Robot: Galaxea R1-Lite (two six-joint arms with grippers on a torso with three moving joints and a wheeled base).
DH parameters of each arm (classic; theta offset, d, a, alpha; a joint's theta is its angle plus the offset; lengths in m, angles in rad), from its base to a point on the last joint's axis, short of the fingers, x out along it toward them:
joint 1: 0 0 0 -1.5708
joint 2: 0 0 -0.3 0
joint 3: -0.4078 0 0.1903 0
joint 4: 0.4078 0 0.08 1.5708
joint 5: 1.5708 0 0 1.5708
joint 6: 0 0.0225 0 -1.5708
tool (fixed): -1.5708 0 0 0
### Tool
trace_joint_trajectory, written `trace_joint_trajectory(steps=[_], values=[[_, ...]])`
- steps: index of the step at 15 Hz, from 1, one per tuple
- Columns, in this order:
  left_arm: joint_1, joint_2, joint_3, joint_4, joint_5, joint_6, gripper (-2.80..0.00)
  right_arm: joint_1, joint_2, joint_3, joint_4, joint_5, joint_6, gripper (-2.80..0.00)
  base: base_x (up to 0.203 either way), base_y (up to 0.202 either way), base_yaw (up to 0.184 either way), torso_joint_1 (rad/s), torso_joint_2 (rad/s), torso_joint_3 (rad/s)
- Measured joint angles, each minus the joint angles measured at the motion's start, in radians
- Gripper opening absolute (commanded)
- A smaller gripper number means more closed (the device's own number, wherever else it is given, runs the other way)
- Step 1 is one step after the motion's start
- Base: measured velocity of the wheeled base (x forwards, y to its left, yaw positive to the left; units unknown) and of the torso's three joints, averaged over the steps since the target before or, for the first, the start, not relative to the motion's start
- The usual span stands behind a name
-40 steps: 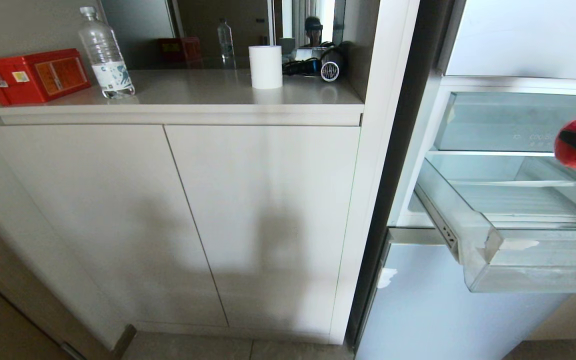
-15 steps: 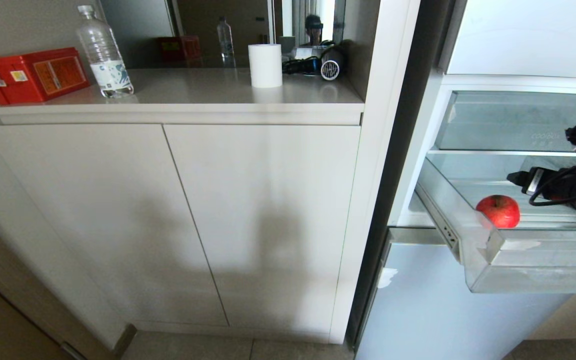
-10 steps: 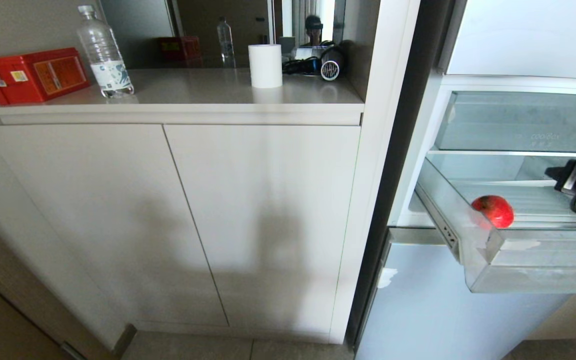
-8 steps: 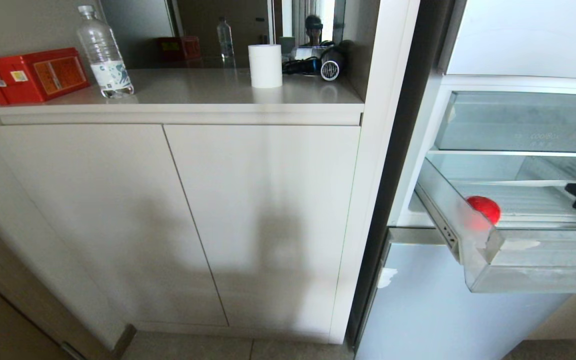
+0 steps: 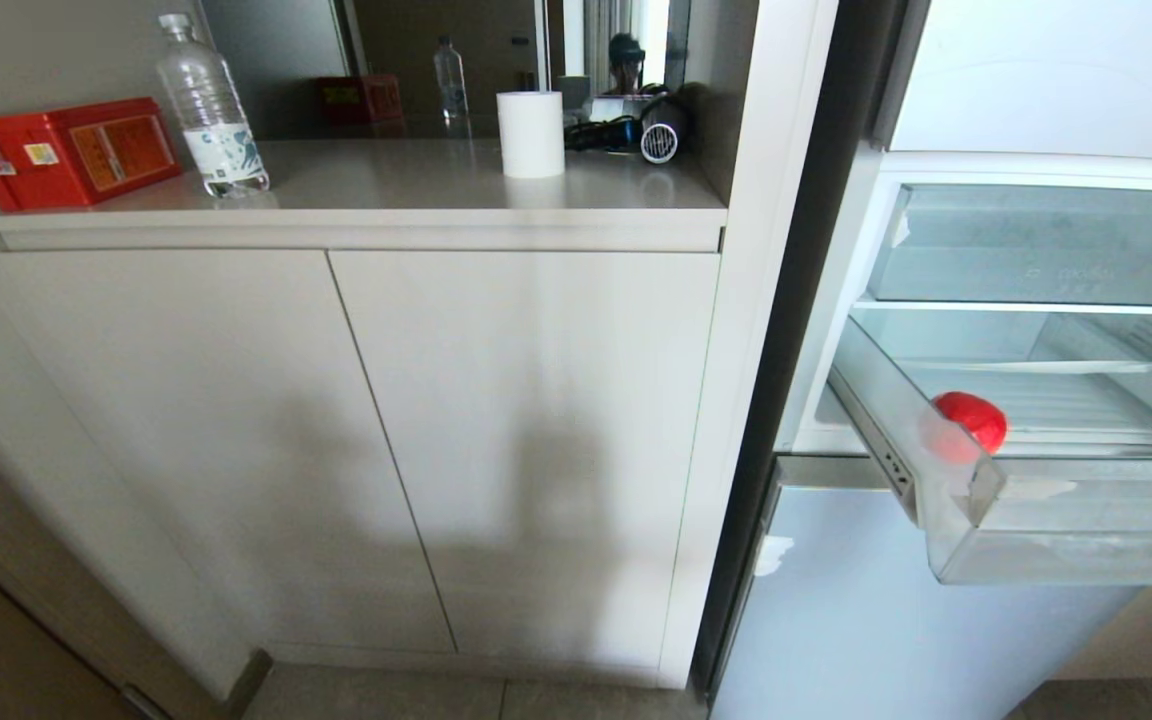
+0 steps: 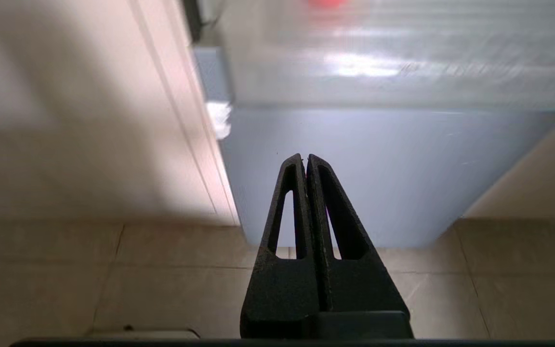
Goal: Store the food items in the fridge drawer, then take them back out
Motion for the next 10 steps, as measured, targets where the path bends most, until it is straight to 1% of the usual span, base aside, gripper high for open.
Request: trace_joint_trajectory(steps=[3, 5, 7, 10], values=[[0.000, 0.000, 0.000, 0.000, 0.000, 0.000, -2.80, 0.058, -0.291, 0.059, 0.176, 0.009, -0.081, -2.80, 0.000, 0.000, 0.000, 0.000, 0.00, 0.000], [0.000, 0.000, 0.000, 0.000, 0.000, -0.001, -2.80, 0.075, -0.433, 0.077, 0.233, 0.010, -0.119, -2.80, 0.000, 0.000, 0.000, 0.000, 0.00, 0.000], [0.000, 0.000, 0.000, 0.000, 0.000, 0.000, -2.80, 0.084, -0.498, 0.087, 0.258, 0.009, -0.134, -2.80, 0.000, 0.000, 0.000, 0.000, 0.00, 0.000], [0.000, 0.000, 0.000, 0.000, 0.000, 0.000, -2.80, 0.088, -0.536, 0.090, 0.256, 0.000, -0.116, -2.80, 0.000, 0.000, 0.000, 0.000, 0.00, 0.000]])
